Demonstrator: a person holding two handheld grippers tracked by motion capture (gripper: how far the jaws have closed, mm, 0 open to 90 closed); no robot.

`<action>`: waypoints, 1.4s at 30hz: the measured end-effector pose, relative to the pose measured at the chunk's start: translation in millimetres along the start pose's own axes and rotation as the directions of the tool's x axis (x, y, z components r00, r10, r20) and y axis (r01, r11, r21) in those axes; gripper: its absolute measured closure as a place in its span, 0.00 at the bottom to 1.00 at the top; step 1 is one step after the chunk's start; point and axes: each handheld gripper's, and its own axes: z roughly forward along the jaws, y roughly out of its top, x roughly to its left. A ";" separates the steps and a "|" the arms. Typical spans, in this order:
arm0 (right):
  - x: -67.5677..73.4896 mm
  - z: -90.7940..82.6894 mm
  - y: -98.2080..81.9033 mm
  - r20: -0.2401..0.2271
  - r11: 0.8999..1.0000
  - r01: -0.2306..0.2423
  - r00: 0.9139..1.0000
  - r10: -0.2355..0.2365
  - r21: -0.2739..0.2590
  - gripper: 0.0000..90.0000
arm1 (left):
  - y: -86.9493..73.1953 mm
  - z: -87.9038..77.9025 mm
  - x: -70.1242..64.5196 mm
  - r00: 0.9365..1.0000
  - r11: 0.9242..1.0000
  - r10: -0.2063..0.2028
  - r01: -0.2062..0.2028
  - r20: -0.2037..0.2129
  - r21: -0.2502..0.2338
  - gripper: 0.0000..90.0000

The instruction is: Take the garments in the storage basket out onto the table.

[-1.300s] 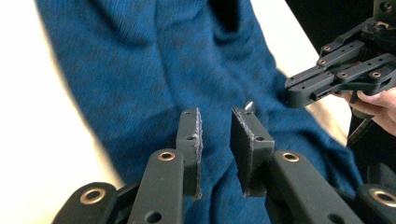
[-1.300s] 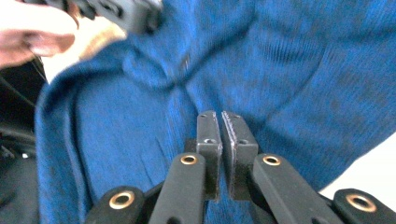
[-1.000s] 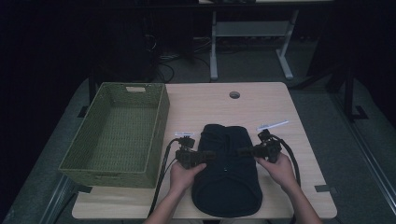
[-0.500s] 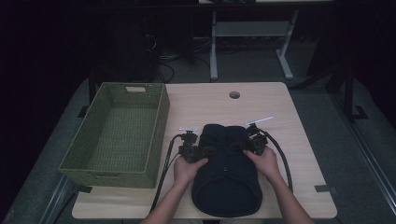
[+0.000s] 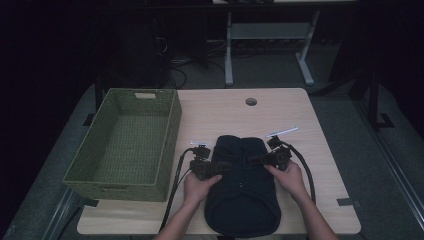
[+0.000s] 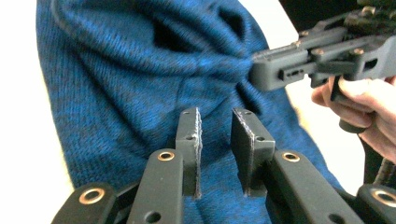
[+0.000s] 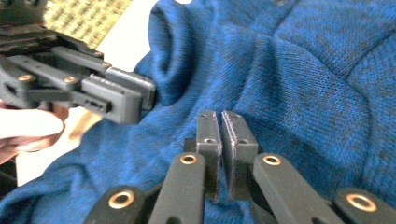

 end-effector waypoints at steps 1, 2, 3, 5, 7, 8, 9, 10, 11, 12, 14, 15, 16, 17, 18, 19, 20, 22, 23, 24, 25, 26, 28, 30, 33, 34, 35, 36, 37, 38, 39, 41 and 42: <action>2.2 -3.6 -0.7 -0.003 1.000 0.002 1.000 -0.002 -0.008 0.94 | 1.3 -1.7 -1.1 1.000 1.000 0.002 -0.002 0.008 -0.008 0.81; 5.0 -7.8 -1.7 -0.014 1.000 0.000 1.000 0.000 -0.018 0.94 | 2.3 -2.3 -1.8 1.000 1.000 0.003 -0.003 0.010 -0.012 0.81; 6.6 -10.1 -2.6 -0.021 1.000 0.002 1.000 -0.003 -0.027 0.94 | 3.5 -3.0 -2.3 1.000 1.000 0.008 -0.008 0.008 -0.018 0.80; 9.4 -13.2 -5.8 -0.032 0.999 0.014 0.999 -0.015 -0.032 0.94 | 5.7 -2.4 -1.1 1.000 1.000 0.001 -0.001 0.005 -0.026 0.80; 10.5 -11.9 -9.8 -0.032 1.000 0.012 0.999 -0.013 -0.014 0.93 | 6.3 0.5 1.4 1.000 1.000 -0.006 0.006 -0.002 -0.011 0.80; 9.9 -9.9 -12.3 -0.033 1.000 0.006 0.999 -0.006 0.004 0.93 | 5.9 1.9 2.3 1.000 1.000 -0.010 0.010 -0.006 -0.005 0.80; 8.9 -8.2 -13.7 -0.031 1.000 0.006 0.999 -0.006 0.012 0.93 | 5.1 3.6 3.5 1.000 1.000 -0.013 0.013 -0.013 0.012 0.80; 7.5 -6.1 -15.3 -0.032 1.000 0.004 0.999 -0.004 0.019 0.93 | 3.9 5.6 4.2 1.000 1.000 -0.016 0.017 -0.012 0.022 0.80; 6.3 -4.5 -16.6 -0.034 1.000 -0.001 0.999 0.002 0.021 0.93 | 2.2 7.3 5.0 1.000 0.999 -0.019 0.019 -0.009 0.031 0.80; 4.9 -2.9 -18.4 -0.038 1.000 -0.008 0.999 0.009 0.016 0.93 | 1.3 7.9 5.1 1.000 0.999 -0.019 0.019 -0.011 0.032 0.80; 3.1 -0.6 -20.3 -0.045 1.000 -0.014 0.999 0.015 0.022 0.93 | 0.7 8.4 4.5 1.000 0.999 -0.017 0.018 -0.014 0.040 0.81; 2.8 -0.1 -21.2 -0.048 1.000 -0.019 0.999 0.020 0.024 0.93 | 0.4 8.5 4.2 1.000 0.999 -0.014 0.015 -0.015 0.046 0.81; 2.7 0.1 -22.0 -0.049 1.000 -0.020 0.999 0.021 0.024 0.93 | 0.0 8.5 3.8 1.000 0.999 -0.014 0.015 -0.016 0.048 0.81; 3.1 -0.1 -22.5 -0.047 1.000 -0.018 0.999 0.019 0.024 0.93 | -2.2 7.9 1.8 1.000 0.998 -0.009 0.010 -0.021 0.056 0.81; 3.1 -0.1 -22.5 -0.047 1.000 -0.018 0.999 0.019 0.024 0.93 | -2.2 7.9 1.8 1.000 0.998 -0.009 0.010 -0.021 0.056 0.81; 5.5 0.2 -24.9 -0.041 0.999 -0.003 0.999 0.005 0.046 0.93 | -3.5 7.4 1.7 1.000 0.998 -0.007 0.008 -0.019 0.057 0.81; 5.5 0.2 -24.9 -0.041 0.999 -0.003 0.999 0.005 0.046 0.93 | -3.5 7.4 1.7 1.000 0.998 -0.007 0.008 -0.019 0.057 0.81; 6.9 0.9 -27.4 -0.034 0.998 0.009 0.999 -0.007 0.066 0.93 | -6.6 6.2 1.4 1.000 0.999 -0.008 0.008 -0.013 0.053 0.81; 8.1 0.5 -29.9 -0.043 0.998 0.012 0.999 -0.009 0.063 0.90 | -9.9 4.6 0.6 1.000 0.999 -0.009 0.009 -0.005 0.052 0.81; 8.4 0.1 -29.9 -0.055 0.998 0.010 0.998 -0.007 0.065 0.88 | -9.9 4.6 0.6 1.000 0.999 -0.009 0.009 -0.005 0.052 0.81; 9.0 -1.0 -28.9 -0.061 0.998 0.014 0.998 -0.011 0.062 0.87 | -10.9 3.8 0.7 1.000 0.999 -0.008 0.008 -0.001 0.053 0.81; 9.0 -1.0 -28.9 -0.061 0.998 0.014 0.998 -0.011 0.062 0.87 | -11.0 3.0 0.8 1.000 0.998 -0.009 0.009 0.002 0.059 0.81; 11.4 -4.5 -25.7 -0.059 0.999 0.016 0.998 -0.014 0.030 0.86 | -10.0 1.0 0.3 1.000 0.998 -0.014 0.013 0.014 0.057 0.79; 10.6 -10.0 -20.2 -0.030 1.000 0.017 0.999 -0.017 -0.020 0.84 | -8.4 -2.2 -0.4 1.000 0.999 -0.015 0.014 0.016 0.037 0.77; 0.6 -13.8 -21.4 -0.012 0.999 -0.026 1.000 0.025 -0.036 0.84 | -7.0 -3.8 0.9 1.000 0.999 -0.012 0.011 0.008 0.036 0.76; 0.6 -13.8 -21.4 -0.012 0.999 -0.026 1.000 0.025 -0.036 0.84 | -6.6 -4.6 2.0 1.000 0.999 -0.018 0.018 0.010 0.036 0.76; -3.2 -13.5 -22.9 0.005 0.999 -0.036 0.999 0.036 -0.024 0.85 | -6.3 -4.8 3.1 1.000 0.999 -0.021 0.020 0.011 0.038 0.76; -6.5 -13.2 -24.8 0.016 0.998 -0.055 0.998 0.055 -0.013 0.85 | -6.3 -4.7 3.7 1.000 0.999 -0.019 0.019 0.009 0.039 0.76; -12.6 -13.4 -28.1 -0.004 0.997 -0.076 0.997 0.075 -0.020 0.86 | -7.0 -3.9 4.4 1.000 0.999 -0.018 0.018 0.007 0.043 0.76; -12.6 -13.4 -28.1 -0.004 0.997 -0.076 0.997 0.075 -0.020 0.86 | -7.0 -3.9 4.4 1.000 0.999 -0.018 0.018 0.007 0.043 0.77; -12.8 -13.2 -28.4 -0.004 0.997 -0.076 0.997 0.076 -0.020 0.86 | -7.6 -3.4 4.6 1.000 0.999 -0.019 0.019 0.007 0.044 0.77; -10.3 -12.0 -28.3 0.013 0.998 -0.056 0.998 0.056 -0.020 0.86 | -9.0 -3.3 5.4 1.000 0.999 -0.021 0.020 0.010 0.041 0.78; -8.6 -11.7 -28.3 0.021 0.999 -0.045 0.999 0.045 -0.013 0.86 | -9.5 -3.5 5.8 1.000 0.999 -0.022 0.022 0.011 0.042 0.78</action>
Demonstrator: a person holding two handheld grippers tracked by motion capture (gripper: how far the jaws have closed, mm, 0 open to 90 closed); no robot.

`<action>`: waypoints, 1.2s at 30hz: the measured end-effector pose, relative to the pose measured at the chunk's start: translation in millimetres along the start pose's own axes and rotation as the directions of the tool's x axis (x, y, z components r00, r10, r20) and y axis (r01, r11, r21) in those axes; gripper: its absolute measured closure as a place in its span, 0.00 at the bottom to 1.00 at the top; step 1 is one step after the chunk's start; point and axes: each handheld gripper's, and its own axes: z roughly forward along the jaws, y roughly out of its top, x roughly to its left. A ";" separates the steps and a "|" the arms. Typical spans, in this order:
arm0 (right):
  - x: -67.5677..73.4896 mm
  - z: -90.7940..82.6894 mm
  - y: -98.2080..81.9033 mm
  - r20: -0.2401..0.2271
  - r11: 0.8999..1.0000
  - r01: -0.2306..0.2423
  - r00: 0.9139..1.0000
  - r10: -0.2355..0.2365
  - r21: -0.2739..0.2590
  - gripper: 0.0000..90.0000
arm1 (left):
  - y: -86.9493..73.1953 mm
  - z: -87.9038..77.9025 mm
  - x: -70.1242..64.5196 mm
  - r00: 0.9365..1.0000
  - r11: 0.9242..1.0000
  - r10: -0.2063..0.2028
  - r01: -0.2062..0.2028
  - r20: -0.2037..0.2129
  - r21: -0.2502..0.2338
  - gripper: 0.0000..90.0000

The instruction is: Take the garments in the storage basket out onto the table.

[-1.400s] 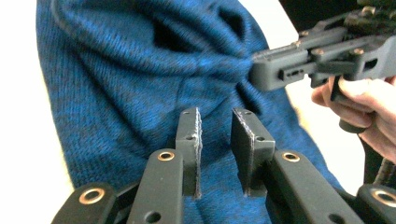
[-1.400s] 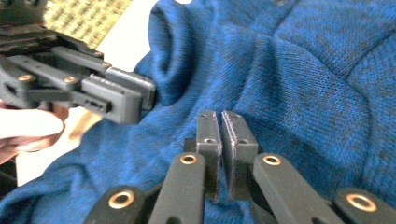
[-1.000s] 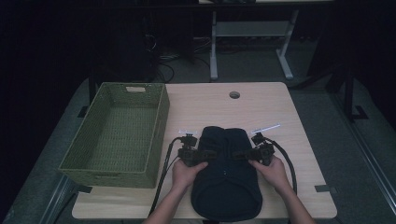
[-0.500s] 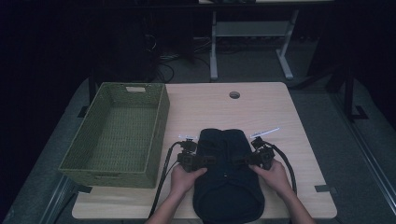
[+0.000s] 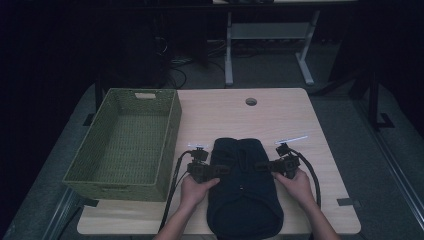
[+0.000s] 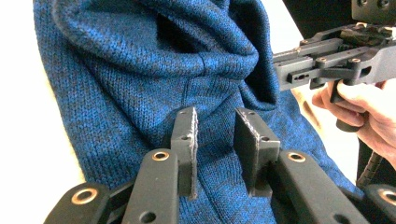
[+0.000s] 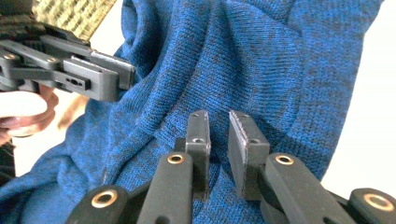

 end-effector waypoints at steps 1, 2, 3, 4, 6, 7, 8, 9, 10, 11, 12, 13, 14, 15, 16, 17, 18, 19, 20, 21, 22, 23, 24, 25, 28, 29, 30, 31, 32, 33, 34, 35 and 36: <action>2.9 -0.1 -0.4 0.009 1.000 0.013 1.000 -0.013 0.011 0.86 | -1.8 -0.4 -0.7 1.000 1.000 0.004 -0.004 -0.001 -0.001 0.78; 2.9 -0.1 -0.4 0.009 1.000 0.013 1.000 -0.013 0.011 0.86 | -1.8 -0.4 -0.7 1.000 1.000 0.004 -0.004 -0.001 -0.001 0.78; 4.4 -0.5 -2.2 0.000 1.000 0.013 1.000 -0.013 0.019 0.86 | -3.1 -0.7 -1.5 1.000 1.000 0.007 -0.007 -0.003 -0.001 0.78; 4.4 -0.5 -2.2 0.000 1.000 0.013 1.000 -0.013 0.019 0.86 | -4.0 -1.0 -1.6 1.000 1.000 0.013 -0.013 -0.003 -0.003 0.78; 5.0 -1.4 -4.0 -0.010 1.000 0.014 1.000 -0.014 0.025 0.85 | -4.8 -2.5 -3.8 1.000 1.000 0.013 -0.013 0.002 0.005 0.77; 6.0 -2.8 -3.8 -0.022 0.999 0.005 1.000 -0.005 0.032 0.80 | -4.6 -2.9 -4.6 1.000 1.000 0.016 -0.016 0.000 0.003 0.76; 6.1 -3.4 -2.7 -0.028 1.000 0.007 1.000 -0.006 0.031 0.78 | -4.6 -2.9 -4.6 1.000 1.000 0.016 -0.016 0.000 0.003 0.75; 7.6 -5.0 -0.2 -0.024 1.000 0.008 1.000 -0.007 0.026 0.78 | -3.6 -3.4 -6.0 1.000 1.000 0.021 -0.021 -0.002 -0.004 0.75; 7.6 -5.0 -0.2 -0.024 1.000 0.008 1.000 -0.007 0.026 0.78 | -2.6 -4.0 -7.1 1.000 1.000 0.022 -0.022 0.000 -0.008 0.75; 9.2 -9.2 4.6 -0.019 1.000 0.016 1.000 -0.016 0.006 0.76 | 2.5 -6.9 -10.9 1.000 0.999 0.025 -0.025 0.007 -0.030 0.75; 10.0 -11.5 6.9 -0.017 1.000 0.012 1.000 -0.012 -0.011 0.76 | 4.8 -8.3 -12.5 1.000 0.999 0.023 -0.022 0.012 -0.038 0.75; 9.6 -13.3 8.5 -0.013 1.000 0.014 1.000 -0.014 -0.021 0.75 | 7.6 -9.6 -13.5 0.999 0.999 0.031 -0.031 0.017 -0.045 0.75; 8.7 -14.7 9.9 -0.012 1.000 0.011 1.000 -0.011 -0.026 0.74 | 11.2 -11.0 -15.6 0.999 0.998 0.034 -0.033 0.018 -0.056 0.75; 6.9 -16.3 12.7 -0.013 1.000 0.000 1.000 0.000 -0.020 0.73 | 14.2 -12.1 -16.8 0.999 0.997 0.037 -0.035 0.020 -0.065 0.75; 5.7 -17.6 14.6 -0.013 1.000 -0.006 1.000 0.006 -0.024 0.73 | 17.0 -13.3 -17.7 0.999 0.997 0.034 -0.032 0.025 -0.076 0.74; 4.7 -19.3 16.1 -0.010 0.999 -0.010 1.000 0.010 -0.034 0.73 | 23.4 -15.1 -18.7 0.999 0.996 0.028 -0.025 0.033 -0.090 0.74; 2.6 -22.5 18.8 -0.020 0.998 -0.022 1.000 0.021 -0.066 0.73 | 26.6 -15.9 -18.8 0.999 0.995 0.028 -0.025 0.030 -0.099 0.74; 1.5 -23.9 20.0 -0.018 0.997 -0.026 1.000 0.025 -0.071 0.72 | 32.0 -17.0 -18.3 0.999 0.993 0.022 -0.019 0.024 -0.114 0.74; -0.8 -24.7 23.4 -0.010 0.998 -0.029 1.000 0.029 -0.061 0.70 | 35.2 -17.7 -17.4 1.000 0.993 0.019 -0.016 0.023 -0.119 0.73; -2.1 -24.9 25.4 -0.007 0.998 -0.032 0.999 0.032 -0.060 0.69 | 40.4 -18.4 -15.6 1.000 0.991 0.009 -0.006 0.023 -0.130 0.73; -3.8 -26.2 28.5 -0.006 0.996 -0.038 0.999 0.037 -0.075 0.69 | 43.3 -18.6 -14.5 1.000 0.991 0.005 -0.003 0.018 -0.135 0.73; -4.8 -27.0 30.2 -0.003 0.996 -0.038 0.999 0.038 -0.087 0.69 | 46.8 -19.0 -12.9 1.000 0.990 -0.001 0.002 0.011 -0.139 0.72; -5.9 -28.2 32.7 0.000 0.995 -0.045 0.999 0.045 -0.085 0.69 | 48.9 -19.0 -11.7 1.000 0.989 -0.004 0.005 0.007 -0.147 0.72; -7.5 -27.8 35.5 0.002 0.996 -0.046 0.999 0.046 -0.080 0.68 | 51.9 -18.9 -9.1 1.000 0.988 -0.014 0.014 0.001 -0.155 0.72; -11.9 -29.3 44.3 0.027 0.995 -0.053 0.998 0.055 -0.081 0.67 | 56.5 -17.5 -3.6 0.999 0.987 -0.026 0.023 -0.020 -0.156 0.72; -13.1 -28.9 46.2 0.036 0.995 -0.049 0.998 0.052 -0.083 0.67 | 57.5 -16.8 -1.5 0.999 0.988 -0.027 0.022 -0.029 -0.155 0.72; -14.6 -28.3 48.8 0.047 0.995 -0.053 0.997 0.058 -0.083 0.67 | 58.0 -16.2 0.6 0.999 0.988 -0.032 0.027 -0.033 -0.153 0.72; -16.0 -27.3 49.9 0.055 0.995 -0.055 0.997 0.059 -0.078 0.67 | 58.1 -15.9 2.3 0.998 0.987 -0.039 0.032 -0.040 -0.155 0.72; -17.3 -25.4 50.6 0.064 0.996 -0.058 0.996 0.062 -0.071 0.67 | 58.0 -15.6 3.5 0.998 0.988 -0.039 0.031 -0.048 -0.154 0.72; -18.3 -23.6 50.6 0.066 0.996 -0.058 0.996 0.062 -0.066 0.67 | 57.1 -14.9 5.3 0.998 0.989 -0.043 0.035 -0.053 -0.146 0.72; -19.4 -20.4 49.9 0.070 0.997 -0.060 0.996 0.063 -0.050 0.67 | 56.4 -14.1 6.3 0.998 0.989 -0.046 0.039 -0.053 -0.141 0.72; -20.0 -18.4 49.3 0.074 0.997 -0.062 0.995 0.065 -0.042 0.67 | 55.0 -13.3 7.8 0.997 0.991 -0.042 0.033 -0.064 -0.131 0.72; -21.5 -15.9 48.0 0.080 0.998 -0.060 0.995 0.062 -0.032 0.68 | 53.9 -12.7 8.7 0.997 0.991 -0.044 0.036 -0.063 -0.125 0.72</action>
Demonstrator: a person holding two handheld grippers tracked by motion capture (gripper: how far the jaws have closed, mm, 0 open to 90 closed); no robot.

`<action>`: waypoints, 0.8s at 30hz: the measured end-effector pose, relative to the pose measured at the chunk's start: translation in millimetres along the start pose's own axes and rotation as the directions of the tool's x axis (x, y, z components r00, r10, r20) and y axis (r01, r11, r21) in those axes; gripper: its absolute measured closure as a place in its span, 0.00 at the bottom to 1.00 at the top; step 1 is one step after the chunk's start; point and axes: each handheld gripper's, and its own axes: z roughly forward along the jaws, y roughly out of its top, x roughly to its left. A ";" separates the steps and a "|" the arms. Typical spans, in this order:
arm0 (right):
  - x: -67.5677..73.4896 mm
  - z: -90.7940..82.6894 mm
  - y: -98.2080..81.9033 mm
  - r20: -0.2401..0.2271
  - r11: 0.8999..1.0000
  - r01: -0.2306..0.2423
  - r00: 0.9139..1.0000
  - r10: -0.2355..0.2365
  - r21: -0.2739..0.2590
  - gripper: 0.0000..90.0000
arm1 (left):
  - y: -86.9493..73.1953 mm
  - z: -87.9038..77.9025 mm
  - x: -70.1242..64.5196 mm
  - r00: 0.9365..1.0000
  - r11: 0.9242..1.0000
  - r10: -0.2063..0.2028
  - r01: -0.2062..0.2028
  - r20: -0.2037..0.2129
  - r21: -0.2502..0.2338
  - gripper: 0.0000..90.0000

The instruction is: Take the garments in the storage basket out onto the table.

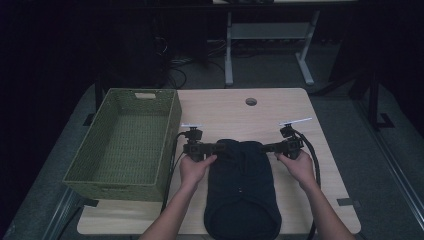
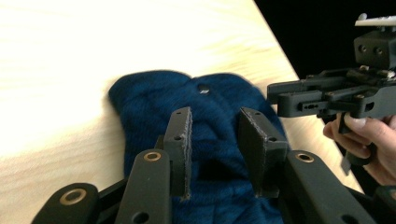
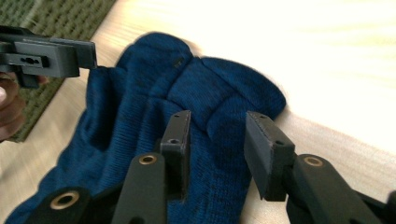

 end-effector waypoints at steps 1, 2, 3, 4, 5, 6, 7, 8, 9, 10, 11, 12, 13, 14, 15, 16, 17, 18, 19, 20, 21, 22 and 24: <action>-1.1 1.2 -1.1 -0.001 1.000 -0.001 1.000 0.001 0.001 0.69 | -1.1 0.6 1.0 1.000 1.000 -0.002 0.002 -0.001 0.003 0.72; -1.8 2.2 -2.0 0.000 1.000 -0.006 1.000 0.006 0.000 0.69 | -2.0 1.3 1.2 1.000 1.000 -0.001 0.001 -0.005 0.005 0.72; -2.4 2.7 -2.7 -0.001 1.000 -0.006 1.000 0.006 0.004 0.70 | -3.5 2.8 2.2 1.000 1.000 0.000 0.000 -0.010 0.018 0.72; -3.2 4.5 -3.7 0.002 1.000 -0.004 1.000 0.004 0.008 0.70 | -5.3 5.1 2.7 1.000 0.999 -0.006 0.006 -0.013 0.032 0.72; -3.3 6.8 -4.8 0.005 1.000 -0.005 1.000 0.005 0.017 0.71 | -7.3 7.8 3.1 1.000 0.999 -0.003 0.004 -0.017 0.052 0.72; -3.5 9.2 -6.4 0.006 1.000 0.003 1.000 -0.003 0.027 0.72 | -8.6 9.3 3.2 1.000 0.998 0.001 0.001 -0.022 0.060 0.72; -3.0 10.6 -7.8 0.007 1.000 0.002 1.000 -0.003 0.026 0.73 | -9.7 10.2 3.1 1.000 0.998 0.001 0.000 -0.024 0.063 0.72; -2.8 12.0 -9.4 0.009 1.000 0.001 1.000 -0.002 0.027 0.74 | -10.9 10.6 3.1 1.000 0.998 -0.002 0.004 -0.023 0.061 0.72; -3.4 13.7 -11.7 0.005 1.000 0.005 1.000 -0.005 0.030 0.76 | -11.3 10.6 3.1 1.000 0.998 -0.003 0.004 -0.025 0.061 0.72; -3.8 14.5 -14.1 0.006 1.000 0.009 1.000 -0.009 0.024 0.79 | -11.4 10.5 2.8 1.000 0.998 0.000 0.002 -0.027 0.066 0.73; -4.6 14.2 -15.8 0.007 1.000 0.007 1.000 -0.007 0.017 0.80 | -11.7 10.2 2.5 1.000 0.997 0.002 0.000 -0.027 0.073 0.73; -5.7 13.7 -16.7 0.000 1.000 0.002 1.000 -0.002 0.017 0.82 | -12.3 10.0 1.9 1.000 0.997 0.003 0.000 -0.028 0.077 0.73; -5.7 13.1 -17.3 0.000 1.000 0.001 1.000 -0.001 0.020 0.83 | -13.2 9.8 1.2 1.000 0.997 0.006 -0.004 -0.027 0.082 0.73; -5.0 12.3 -18.1 0.003 1.000 0.005 1.000 -0.005 0.026 0.84 | -14.5 9.9 0.3 1.000 0.997 0.009 -0.006 -0.027 0.082 0.73; -4.3 11.9 -18.8 0.006 0.999 0.012 1.000 -0.013 0.030 0.84 | -15.9 9.8 -0.6 1.000 0.996 0.012 -0.010 -0.025 0.085 0.73; -3.5 11.4 -19.7 0.007 0.999 0.018 1.000 -0.018 0.034 0.85 | -17.3 9.6 -1.4 1.000 0.996 0.016 -0.014 -0.025 0.088 0.73; -3.0 10.4 -20.8 0.005 0.999 0.026 1.000 -0.027 0.040 0.85 | -19.3 9.2 -2.3 1.000 0.996 0.020 -0.018 -0.020 0.091 0.74; -2.3 9.1 -22.5 0.006 0.999 0.025 1.000 -0.026 0.045 0.86 | -20.7 9.2 -3.3 1.000 0.995 0.021 -0.019 -0.018 0.094 0.74; -2.7 7.8 -23.9 0.002 0.999 0.025 1.000 -0.026 0.046 0.86 | -21.7 9.0 -4.2 1.000 0.995 0.023 -0.022 -0.015 0.096 0.74; -3.4 6.9 -25.1 -0.001 0.999 0.025 1.000 -0.025 0.047 0.86 | -22.6 8.8 -5.0 1.000 0.995 0.025 -0.024 -0.012 0.098 0.74; -4.0 5.9 -26.2 -0.004 0.999 0.026 1.000 -0.026 0.045 0.86 | -23.8 8.3 -6.3 0.999 0.994 0.032 -0.031 -0.004 0.104 0.74; -5.1 3.6 -27.7 -0.009 0.999 0.019 1.000 -0.019 0.050 0.86 | -24.0 7.9 -7.1 0.999 0.994 0.034 -0.034 -0.001 0.103 0.74; -5.3 1.1 -28.6 -0.004 0.998 0.018 1.000 -0.018 0.053 0.86 | -22.9 5.2 -8.8 0.999 0.995 0.033 -0.034 0.007 0.090 0.73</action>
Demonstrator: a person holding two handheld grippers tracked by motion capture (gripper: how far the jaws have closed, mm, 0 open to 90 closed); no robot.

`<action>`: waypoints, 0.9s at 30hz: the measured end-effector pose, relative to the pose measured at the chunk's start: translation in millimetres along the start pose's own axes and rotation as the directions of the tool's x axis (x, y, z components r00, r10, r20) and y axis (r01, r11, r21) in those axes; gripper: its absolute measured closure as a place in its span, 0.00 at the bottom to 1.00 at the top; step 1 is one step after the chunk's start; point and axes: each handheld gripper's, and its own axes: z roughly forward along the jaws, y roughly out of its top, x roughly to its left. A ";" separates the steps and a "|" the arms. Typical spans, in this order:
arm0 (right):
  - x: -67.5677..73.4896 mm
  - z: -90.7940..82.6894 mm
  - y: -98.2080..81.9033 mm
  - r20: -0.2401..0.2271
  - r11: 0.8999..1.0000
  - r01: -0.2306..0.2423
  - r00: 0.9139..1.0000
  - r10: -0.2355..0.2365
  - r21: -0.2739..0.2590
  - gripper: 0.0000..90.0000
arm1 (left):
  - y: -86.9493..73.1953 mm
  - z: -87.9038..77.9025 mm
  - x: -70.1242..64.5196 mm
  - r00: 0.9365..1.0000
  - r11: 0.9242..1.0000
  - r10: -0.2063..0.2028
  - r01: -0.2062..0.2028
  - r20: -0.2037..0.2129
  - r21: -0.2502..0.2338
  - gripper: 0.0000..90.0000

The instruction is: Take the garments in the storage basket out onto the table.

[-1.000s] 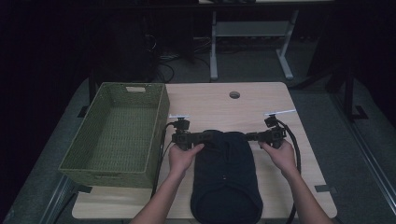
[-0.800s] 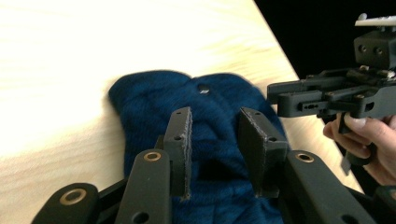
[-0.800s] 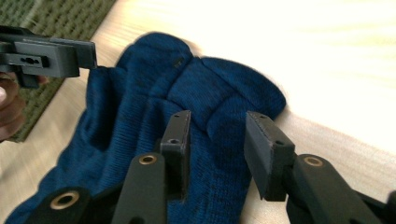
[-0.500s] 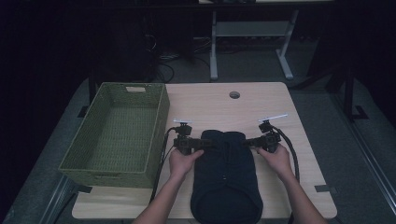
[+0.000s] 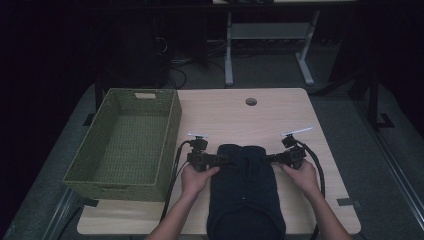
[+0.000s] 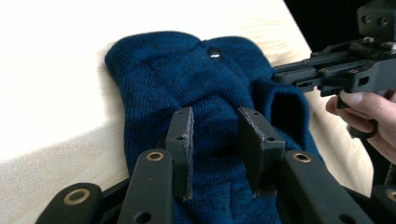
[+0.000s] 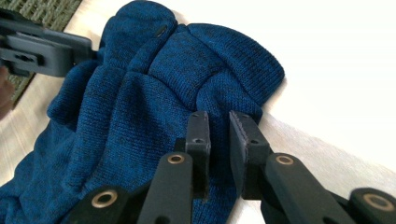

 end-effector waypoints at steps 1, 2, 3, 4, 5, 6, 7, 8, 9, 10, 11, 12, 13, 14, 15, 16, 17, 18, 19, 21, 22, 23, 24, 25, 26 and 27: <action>0.3 -0.9 0.0 0.005 1.000 0.001 1.000 -0.001 0.002 0.86 | 1.2 -2.1 -0.5 1.000 1.000 -0.002 0.002 0.005 -0.012 0.73; 0.6 -1.7 0.2 0.006 1.000 0.002 1.000 -0.002 0.001 0.85 | 2.3 -3.6 -1.0 1.000 1.000 0.000 0.000 0.004 -0.021 0.73; 1.4 -2.7 0.7 0.006 1.000 -0.002 1.000 0.002 0.003 0.84 | 5.3 -6.7 -1.3 1.000 0.999 0.000 0.000 0.001 -0.033 0.73; 1.8 -4.4 1.9 0.007 1.000 0.004 1.000 -0.004 -0.006 0.81 | 7.4 -8.8 -1.0 1.000 0.999 -0.005 0.005 0.000 -0.046 0.72; 2.3 -6.4 2.7 0.002 1.000 -0.004 1.000 0.004 -0.016 0.80 | 8.9 -10.3 -0.5 1.000 0.998 -0.006 0.006 -0.003 -0.055 0.72; 2.2 -8.0 3.3 -0.004 0.999 -0.007 1.000 0.007 -0.031 0.78 | 11.8 -13.1 1.0 1.000 0.997 -0.011 0.010 -0.012 -0.071 0.72; 2.2 -8.0 3.3 -0.004 0.999 -0.007 1.000 0.007 -0.031 0.78 | 11.8 -13.1 1.0 1.000 0.997 -0.011 0.010 -0.012 -0.071 0.72; 1.6 -11.3 4.8 -0.016 0.998 -0.023 1.000 0.022 -0.058 0.76 | 13.1 -13.9 2.6 1.000 0.997 -0.016 0.015 -0.014 -0.076 0.72; 1.2 -12.3 5.5 -0.014 0.997 -0.028 1.000 0.027 -0.065 0.74 | 13.7 -14.5 4.6 1.000 0.996 -0.022 0.020 -0.018 -0.085 0.72; 0.2 -12.6 6.0 -0.013 0.998 -0.027 1.000 0.026 -0.065 0.73 | 14.1 -14.6 6.9 0.999 0.996 -0.027 0.024 -0.028 -0.091 0.72; -0.5 -12.4 6.4 -0.011 0.997 -0.036 0.999 0.036 -0.067 0.72 | 14.4 -13.9 9.3 0.999 0.996 -0.033 0.029 -0.035 -0.090 0.72; -2.1 -12.2 7.1 -0.015 0.998 -0.039 0.999 0.038 -0.058 0.71 | 14.4 -12.9 12.0 0.998 0.996 -0.042 0.039 -0.036 -0.086 0.72; -3.6 -11.6 8.2 -0.023 0.998 -0.046 0.999 0.045 -0.052 0.69 | 14.2 -11.9 13.6 0.998 0.996 -0.046 0.043 -0.039 -0.082 0.72; -4.0 -11.7 9.0 -0.022 0.998 -0.046 0.999 0.045 -0.053 0.69 | 14.0 -10.8 15.7 0.998 0.996 -0.047 0.044 -0.046 -0.076 0.72; -4.0 -12.2 10.3 -0.020 0.997 -0.045 0.999 0.044 -0.057 0.69 | 13.5 -9.3 17.7 0.997 0.996 -0.052 0.048 -0.051 -0.076 0.72; -3.0 -13.1 12.0 -0.024 0.997 -0.053 0.998 0.052 -0.059 0.68 | 13.3 -8.2 19.3 0.997 0.996 -0.056 0.052 -0.054 -0.076 0.72; -3.0 -13.0 13.4 -0.024 0.997 -0.045 0.999 0.044 -0.059 0.68 | 13.0 -7.0 20.7 0.997 0.996 -0.060 0.055 -0.058 -0.074 0.71; -2.1 -12.7 14.6 -0.019 0.997 -0.044 0.999 0.043 -0.058 0.67 | 12.9 -5.6 22.1 0.996 0.996 -0.063 0.059 -0.060 -0.066 0.71; -1.8 -12.2 15.5 -0.018 0.998 -0.040 0.999 0.040 -0.057 0.67 | 12.7 -3.9 23.4 0.996 0.996 -0.067 0.063 -0.061 -0.063 0.71; -2.0 -10.8 15.9 -0.014 0.997 -0.045 0.999 0.044 -0.056 0.65 | 12.2 -1.3 25.6 0.995 0.996 -0.074 0.070 -0.066 -0.056 0.70; -3.2 -9.6 15.6 -0.013 0.998 -0.048 0.999 0.047 -0.047 0.64 | 12.0 -0.1 26.2 0.995 0.996 -0.073 0.069 -0.067 -0.053 0.69; -4.4 -8.1 15.3 -0.015 0.998 -0.053 0.999 0.052 -0.042 0.63 | 11.9 0.9 26.7 0.995 0.996 -0.076 0.073 -0.066 -0.048 0.69; -5.5 -6.9 14.8 -0.013 0.998 -0.059 0.998 0.058 -0.035 0.62 | 11.7 2.1 27.1 0.994 0.996 -0.079 0.076 -0.070 -0.047 0.68; -6.6 -5.9 14.3 -0.014 0.997 -0.065 0.998 0.065 -0.033 0.61 | 11.5 3.1 28.0 0.994 0.996 -0.080 0.077 -0.072 -0.044 0.67; -7.3 -5.1 13.8 -0.020 0.997 -0.075 0.997 0.075 -0.027 0.61 | 11.3 4.0 29.1 0.994 0.996 -0.084 0.082 -0.069 -0.039 0.66; -8.5 -3.9 13.5 -0.019 0.997 -0.071 0.997 0.070 -0.025 0.60 | 11.0 4.8 29.5 0.994 0.996 -0.089 0.086 -0.071 -0.035 0.66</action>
